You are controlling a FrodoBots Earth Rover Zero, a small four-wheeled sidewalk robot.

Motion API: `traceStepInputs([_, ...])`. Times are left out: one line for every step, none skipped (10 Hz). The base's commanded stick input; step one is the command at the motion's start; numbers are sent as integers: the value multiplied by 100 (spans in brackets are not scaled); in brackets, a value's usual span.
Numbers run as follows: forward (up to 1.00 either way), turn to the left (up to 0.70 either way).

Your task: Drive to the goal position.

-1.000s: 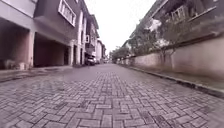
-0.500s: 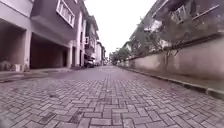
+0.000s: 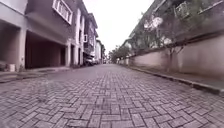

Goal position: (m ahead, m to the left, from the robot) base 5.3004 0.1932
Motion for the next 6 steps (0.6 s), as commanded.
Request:
traceStepInputs([70,0])
traceStepInputs([70,0])
traceStepInputs([70,0])
traceStepInputs([70,0])
traceStepInputs([70,0])
traceStepInputs([70,0])
